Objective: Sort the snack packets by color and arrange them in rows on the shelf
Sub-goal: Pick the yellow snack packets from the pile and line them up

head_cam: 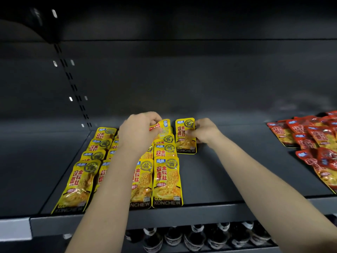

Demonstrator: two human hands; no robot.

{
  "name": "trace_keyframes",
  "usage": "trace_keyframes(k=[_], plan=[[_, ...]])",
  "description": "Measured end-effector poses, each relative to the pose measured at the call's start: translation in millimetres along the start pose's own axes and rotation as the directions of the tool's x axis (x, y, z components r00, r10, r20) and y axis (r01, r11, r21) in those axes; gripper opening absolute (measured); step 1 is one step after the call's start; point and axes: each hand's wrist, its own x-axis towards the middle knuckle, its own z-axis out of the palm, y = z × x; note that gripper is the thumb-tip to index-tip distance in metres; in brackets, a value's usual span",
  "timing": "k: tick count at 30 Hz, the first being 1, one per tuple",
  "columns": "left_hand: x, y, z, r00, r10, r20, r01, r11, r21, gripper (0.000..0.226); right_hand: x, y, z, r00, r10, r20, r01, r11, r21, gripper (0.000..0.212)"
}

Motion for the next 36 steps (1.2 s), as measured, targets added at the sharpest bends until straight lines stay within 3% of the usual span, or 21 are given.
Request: trace_keyframes(k=[5, 14, 18, 20, 22, 24, 26, 29, 31, 33, 36], plan=[[-2, 0, 0, 1.000, 0.003, 0.010, -0.003, 1.000, 0.006, 0.018, -1, 7, 5, 0.988, -0.104, -0.113, 0.071, 0.963, -0.259, 0.021], [-6, 3, 2, 1.000, -0.009, 0.024, 0.009, 1.000, -0.010, 0.018, -1, 14, 13, 0.971, -0.161, -0.178, 0.064, 0.887, -0.456, 0.039], [-9, 0, 1, 1.000, -0.012, 0.011, 0.013, 0.997, -0.077, 0.016, -6, 15, 13, 0.961, -0.193, -0.199, 0.106, 0.919, -0.380, 0.046], [-10, -1, 0, 1.000, -0.011, -0.006, 0.010, 0.986, -0.165, 0.012, -7, 16, 10, 0.951, -0.235, -0.202, 0.155, 0.925, -0.347, 0.040], [-12, -1, 0, 0.999, -0.026, -0.023, 0.018, 0.950, -0.310, 0.010, -10, 12, 4, 0.940, -0.260, -0.222, 0.220, 0.957, -0.188, 0.029], [-13, 2, 1, 0.998, -0.068, -0.001, 0.057, 0.853, -0.519, 0.011, -23, 0, -4, 0.956, -0.254, -0.149, 0.275, 0.951, 0.139, 0.034], [-14, 9, -1, 0.994, -0.102, 0.044, 0.103, 0.704, -0.703, 0.013, -40, -15, -11, 0.944, -0.330, 0.010, 0.305, 0.883, 0.356, 0.033], [-17, 22, -1, 0.986, -0.124, 0.116, 0.160, 0.460, -0.874, 0.015, -59, -28, -13, 0.850, -0.504, 0.154, 0.391, 0.800, 0.456, 0.015], [-19, 27, 0, 0.980, -0.125, 0.157, 0.192, 0.354, -0.915, 0.015, -66, -30, -10, 0.812, -0.561, 0.160, 0.430, 0.761, 0.485, 0.023], [-18, 29, 3, 0.978, -0.116, 0.173, 0.203, 0.341, -0.918, 0.016, -69, -30, -8, 0.815, -0.564, 0.129, 0.447, 0.755, 0.479, 0.030], [-17, 27, 4, 0.983, -0.062, 0.175, 0.184, 0.454, -0.872, 0.015, -72, -29, -11, 0.841, -0.529, 0.116, 0.423, 0.776, 0.468, 0.028]])
